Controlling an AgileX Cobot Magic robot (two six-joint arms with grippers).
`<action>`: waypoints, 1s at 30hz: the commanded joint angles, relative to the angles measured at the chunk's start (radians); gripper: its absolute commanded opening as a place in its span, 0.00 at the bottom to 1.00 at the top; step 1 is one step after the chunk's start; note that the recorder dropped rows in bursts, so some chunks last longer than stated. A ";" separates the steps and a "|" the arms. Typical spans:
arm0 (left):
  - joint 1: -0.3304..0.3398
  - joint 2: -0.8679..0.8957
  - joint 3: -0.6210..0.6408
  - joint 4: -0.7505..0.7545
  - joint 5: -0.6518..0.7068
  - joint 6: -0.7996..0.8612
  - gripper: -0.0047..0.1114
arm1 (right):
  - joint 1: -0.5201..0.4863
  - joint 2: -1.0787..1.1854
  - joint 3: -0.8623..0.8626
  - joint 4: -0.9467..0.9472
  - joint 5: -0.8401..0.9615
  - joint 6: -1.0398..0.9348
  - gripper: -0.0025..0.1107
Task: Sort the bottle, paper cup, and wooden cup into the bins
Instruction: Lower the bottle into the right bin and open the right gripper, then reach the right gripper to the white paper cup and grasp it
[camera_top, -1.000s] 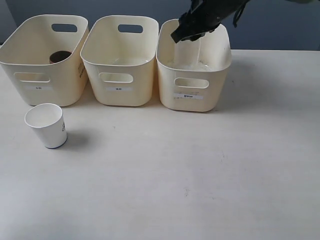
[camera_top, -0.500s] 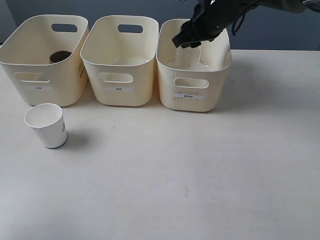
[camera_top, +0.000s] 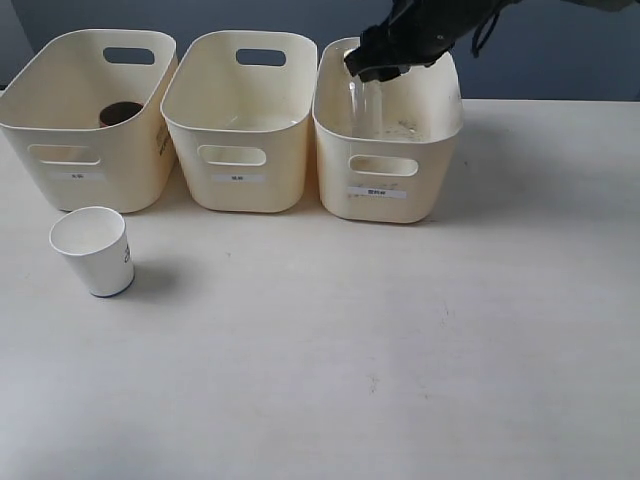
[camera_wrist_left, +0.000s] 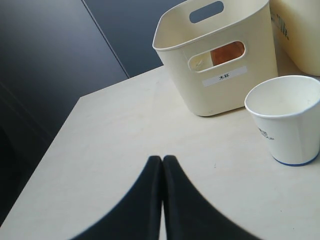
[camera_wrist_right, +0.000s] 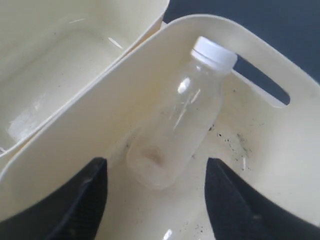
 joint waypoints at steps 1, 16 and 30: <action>-0.005 -0.003 0.002 -0.001 -0.009 -0.002 0.04 | 0.007 -0.089 0.002 0.030 0.053 -0.030 0.52; -0.005 -0.003 0.002 -0.001 -0.009 -0.002 0.04 | 0.375 -0.134 -0.001 0.187 0.219 -0.500 0.52; -0.005 -0.003 0.002 -0.001 -0.009 -0.002 0.04 | 0.517 0.098 -0.145 0.278 0.075 -0.741 0.52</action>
